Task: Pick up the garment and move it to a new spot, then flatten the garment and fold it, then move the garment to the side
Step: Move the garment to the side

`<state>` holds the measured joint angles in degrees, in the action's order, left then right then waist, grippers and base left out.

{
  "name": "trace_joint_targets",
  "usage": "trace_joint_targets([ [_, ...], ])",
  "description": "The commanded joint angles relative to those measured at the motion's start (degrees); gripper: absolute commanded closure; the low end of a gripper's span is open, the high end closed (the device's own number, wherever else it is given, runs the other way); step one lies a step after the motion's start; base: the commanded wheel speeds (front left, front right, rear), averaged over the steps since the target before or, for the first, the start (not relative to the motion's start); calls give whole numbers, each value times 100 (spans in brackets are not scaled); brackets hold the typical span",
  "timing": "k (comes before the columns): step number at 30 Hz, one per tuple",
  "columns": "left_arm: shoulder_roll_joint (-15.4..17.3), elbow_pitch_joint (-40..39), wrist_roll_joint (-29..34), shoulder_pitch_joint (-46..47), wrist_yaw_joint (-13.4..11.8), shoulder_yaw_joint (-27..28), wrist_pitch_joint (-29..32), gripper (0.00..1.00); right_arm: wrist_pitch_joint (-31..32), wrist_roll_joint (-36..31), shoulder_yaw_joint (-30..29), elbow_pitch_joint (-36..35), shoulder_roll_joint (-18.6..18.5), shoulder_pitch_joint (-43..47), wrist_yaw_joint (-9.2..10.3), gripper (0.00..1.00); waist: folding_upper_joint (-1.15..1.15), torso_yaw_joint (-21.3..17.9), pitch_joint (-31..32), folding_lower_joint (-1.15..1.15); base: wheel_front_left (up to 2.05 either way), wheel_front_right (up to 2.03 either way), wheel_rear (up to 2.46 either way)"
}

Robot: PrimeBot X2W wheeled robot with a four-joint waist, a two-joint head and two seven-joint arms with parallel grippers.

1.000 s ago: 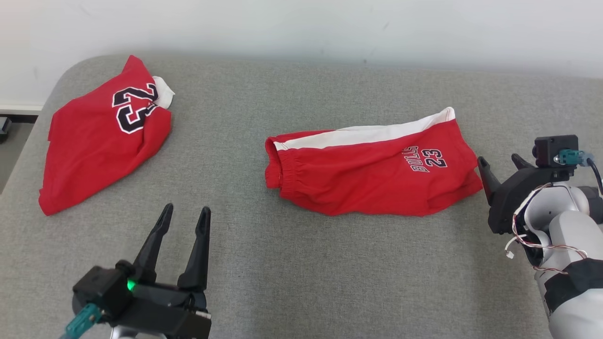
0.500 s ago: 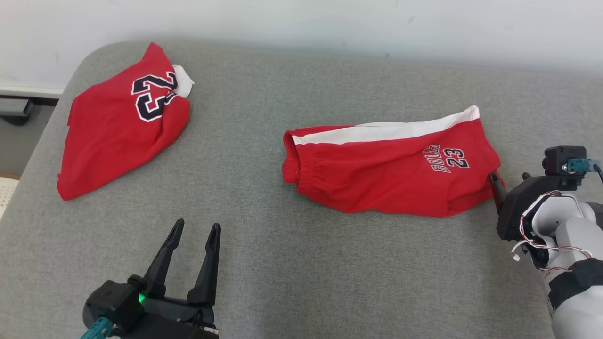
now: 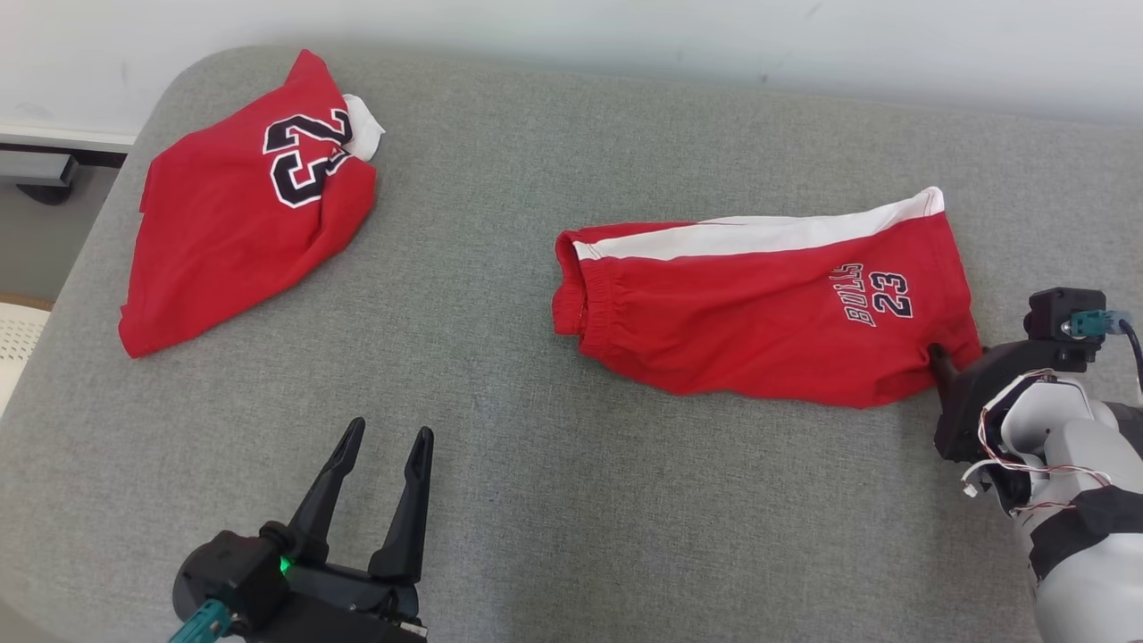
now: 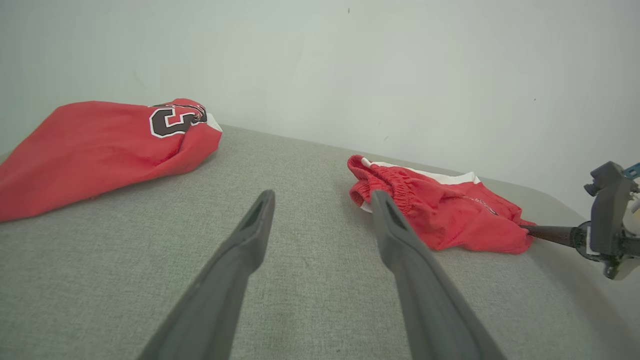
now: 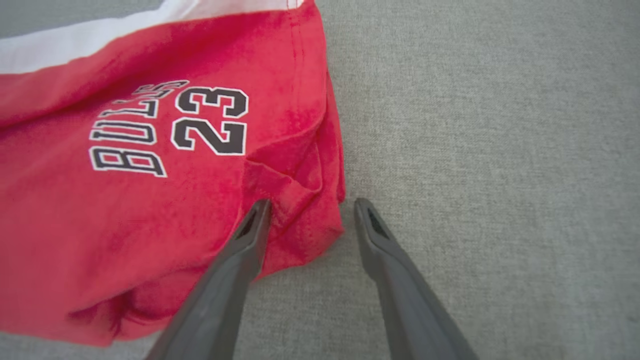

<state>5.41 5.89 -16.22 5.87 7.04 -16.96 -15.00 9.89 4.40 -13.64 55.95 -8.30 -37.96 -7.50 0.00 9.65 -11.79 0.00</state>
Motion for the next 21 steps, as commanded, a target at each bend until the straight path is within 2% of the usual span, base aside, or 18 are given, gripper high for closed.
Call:
trace_joint_targets([
  [1,3,20,19,41,1,14,-27,0,-45,-86,-15,57,10,-30,2,76,0,-10,-1,0,0,0,0],
  [2,-6,31,24,41,7,16,-27,0,-94,-85,-23,85,9,-44,2,91,0,-17,0,0,0,0,0],
  [3,-15,40,36,43,13,20,-27,0,-140,-89,-28,111,5,-60,3,100,0,-25,1,0,0,0,0],
  [11,-38,130,61,-17,44,12,-27,0,-363,92,20,233,64,3,6,100,0,-81,135,0,0,0,0],
  [21,-22,129,32,-173,44,56,-27,0,-430,472,268,-229,117,515,6,100,0,-299,354,0,0,0,0],
])
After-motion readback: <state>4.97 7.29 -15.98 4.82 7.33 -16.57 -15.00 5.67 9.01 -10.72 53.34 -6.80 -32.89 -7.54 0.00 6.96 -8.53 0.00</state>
